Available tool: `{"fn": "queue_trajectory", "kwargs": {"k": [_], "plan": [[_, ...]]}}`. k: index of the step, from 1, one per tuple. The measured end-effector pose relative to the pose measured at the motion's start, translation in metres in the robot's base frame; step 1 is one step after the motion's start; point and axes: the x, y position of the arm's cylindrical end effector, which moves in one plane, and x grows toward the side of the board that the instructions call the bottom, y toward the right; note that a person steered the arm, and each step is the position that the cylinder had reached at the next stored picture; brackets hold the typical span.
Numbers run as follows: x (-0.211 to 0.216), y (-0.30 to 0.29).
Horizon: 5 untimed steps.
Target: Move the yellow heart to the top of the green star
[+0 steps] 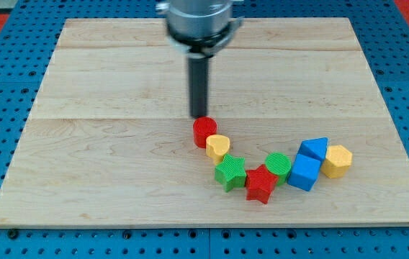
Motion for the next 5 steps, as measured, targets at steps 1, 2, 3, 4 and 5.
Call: {"fn": "queue_trajectory", "kwargs": {"k": [1, 2, 3, 4, 5], "plan": [[0.019, -0.044], [0.052, 0.003], [0.078, 0.041], [0.078, 0.042], [0.076, 0.070]]}}
